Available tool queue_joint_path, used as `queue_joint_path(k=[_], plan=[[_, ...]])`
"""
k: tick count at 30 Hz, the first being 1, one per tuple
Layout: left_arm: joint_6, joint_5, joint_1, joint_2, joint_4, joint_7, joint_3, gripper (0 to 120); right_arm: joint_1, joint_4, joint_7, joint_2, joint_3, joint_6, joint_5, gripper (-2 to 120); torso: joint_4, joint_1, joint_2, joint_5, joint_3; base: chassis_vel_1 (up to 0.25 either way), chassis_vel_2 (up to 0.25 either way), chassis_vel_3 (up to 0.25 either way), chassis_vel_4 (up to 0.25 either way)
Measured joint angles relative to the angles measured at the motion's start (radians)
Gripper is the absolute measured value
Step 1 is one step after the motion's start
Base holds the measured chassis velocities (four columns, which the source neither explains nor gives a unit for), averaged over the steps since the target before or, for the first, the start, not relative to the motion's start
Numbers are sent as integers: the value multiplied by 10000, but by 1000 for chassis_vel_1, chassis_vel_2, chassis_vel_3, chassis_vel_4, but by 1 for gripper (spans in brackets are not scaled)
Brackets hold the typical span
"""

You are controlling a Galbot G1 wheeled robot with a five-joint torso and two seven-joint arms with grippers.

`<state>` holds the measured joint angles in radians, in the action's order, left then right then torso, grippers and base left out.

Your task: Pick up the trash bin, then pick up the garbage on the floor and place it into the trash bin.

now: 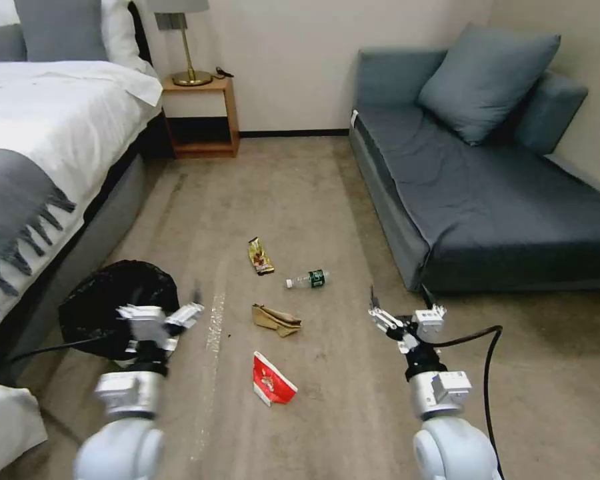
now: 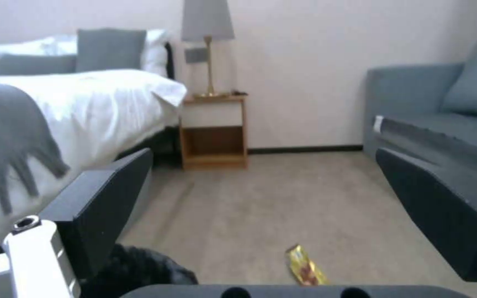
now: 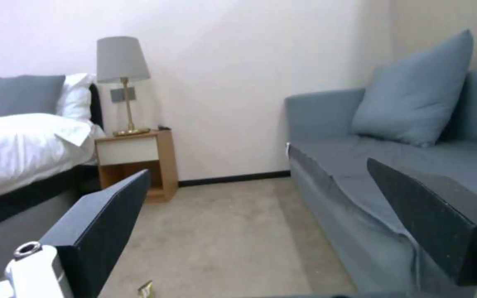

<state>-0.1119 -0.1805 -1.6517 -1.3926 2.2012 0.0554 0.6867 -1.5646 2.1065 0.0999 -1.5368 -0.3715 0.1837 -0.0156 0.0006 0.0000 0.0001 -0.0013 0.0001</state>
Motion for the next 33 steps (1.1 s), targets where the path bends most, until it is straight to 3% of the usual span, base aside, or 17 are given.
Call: queue_joint_path(k=[1,11,16,18,20,21,22,26,27,30,31,33], plan=[[-42,-9,-37,28,6,10,-15,100,-49,18,73,-28,51,125,-4,100,-6,0,0,17,-1,0,0,0,0],[-45,20,-139,-13,-233,0,-236,100,-100,-50,80,71,-192,160,-64,100,-6,0,-1,12,-1,0,0,0,0],[63,-85,-17,96,-388,46,-5,100,-31,-150,88,174,-305,52,-93,100,-5,0,-1,10,-1,0,0,0,0],[318,-755,256,560,-526,165,568,100,-4,-224,145,295,-397,-133,18,100,-4,0,-1,12,-1,0,0,0,0],[614,-1490,420,1100,-642,245,807,100,39,-336,192,383,-493,-245,119,100,-5,0,0,12,0,0,0,0,0],[822,-1894,488,1399,-712,297,860,100,60,-382,213,410,-527,-277,154,100,-5,0,-1,12,0,0,0,0,0],[822,-1894,488,1399,-712,297,860,100,60,-382,213,410,-527,-277,154,100,-5,0,-1,12,0,0,0,0,0],[2075,-3603,647,2631,-1115,359,1088,100,113,-553,256,474,-619,-320,268,100,-4,0,0,11,0,0,0,0,0],[2075,-3603,647,2631,-1115,359,1088,100,113,-553,256,474,-619,-320,268,100,-4,0,0,11,0,0,0,0,0],[2719,-4848,1121,3981,-2213,244,1628,100,116,-700,277,476,-641,-316,346,100,-6,0,0,11,0,0,0,0,0],[2719,-4848,1121,3981,-2213,244,1628,100,116,-700,277,476,-641,-316,346,100,-6,0,0,11,0,0,0,0,0],[3101,-5355,1437,4630,-2980,235,1882,100,103,-782,277,467,-659,-294,368,100,-5,0,-1,12,0,0,0,0,0]])
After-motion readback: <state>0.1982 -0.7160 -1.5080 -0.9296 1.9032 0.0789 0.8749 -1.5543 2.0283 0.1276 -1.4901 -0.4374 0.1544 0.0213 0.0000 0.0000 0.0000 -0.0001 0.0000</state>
